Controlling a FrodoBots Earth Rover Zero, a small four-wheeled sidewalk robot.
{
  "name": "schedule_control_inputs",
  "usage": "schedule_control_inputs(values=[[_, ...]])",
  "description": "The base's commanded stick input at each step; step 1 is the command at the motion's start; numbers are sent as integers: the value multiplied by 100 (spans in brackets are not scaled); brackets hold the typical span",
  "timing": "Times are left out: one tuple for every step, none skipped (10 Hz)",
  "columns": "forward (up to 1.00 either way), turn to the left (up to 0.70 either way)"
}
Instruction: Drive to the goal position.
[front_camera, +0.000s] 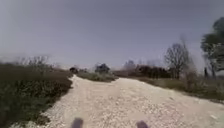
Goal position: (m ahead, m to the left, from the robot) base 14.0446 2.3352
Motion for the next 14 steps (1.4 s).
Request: schedule_control_inputs(values=[[70, 0], [70, 0], [70, 0], [70, 0], [70, -3], [70, -10], [70, -34], [70, -35], [70, -35], [70, -20], [70, 0], [70, 0], [70, 0], [70, 0]])
